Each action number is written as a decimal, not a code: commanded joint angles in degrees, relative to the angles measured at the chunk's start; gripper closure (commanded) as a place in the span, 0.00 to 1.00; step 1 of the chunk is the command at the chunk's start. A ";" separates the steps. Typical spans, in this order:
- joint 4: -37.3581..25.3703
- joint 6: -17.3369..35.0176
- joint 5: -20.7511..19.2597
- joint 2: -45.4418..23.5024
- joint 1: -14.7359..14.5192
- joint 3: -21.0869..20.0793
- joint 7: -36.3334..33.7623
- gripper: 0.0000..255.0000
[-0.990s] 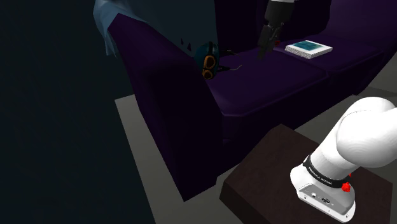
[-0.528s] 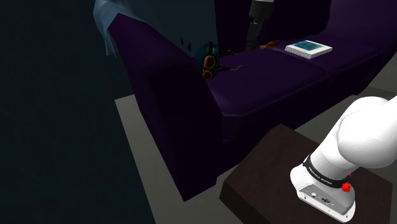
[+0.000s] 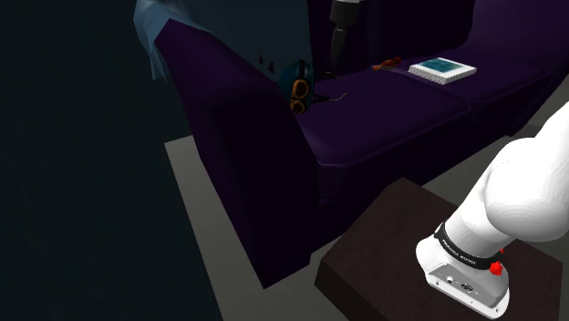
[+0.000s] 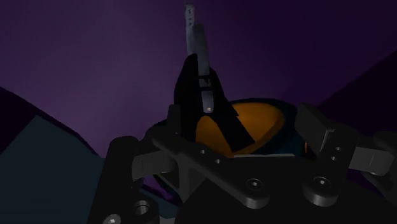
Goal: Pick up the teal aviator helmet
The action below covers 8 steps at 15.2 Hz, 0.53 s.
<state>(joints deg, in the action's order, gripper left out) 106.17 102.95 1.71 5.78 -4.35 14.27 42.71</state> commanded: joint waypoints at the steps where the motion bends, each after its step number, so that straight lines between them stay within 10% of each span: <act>1: -4.80 -0.09 1.17 -4.49 0.03 0.64 4.39 0.00; 8: -0.66 4.49 1.36 -4.93 0.10 0.58 4.96 0.00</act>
<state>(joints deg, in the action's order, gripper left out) 104.44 106.42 3.08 0.76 -4.24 14.85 47.63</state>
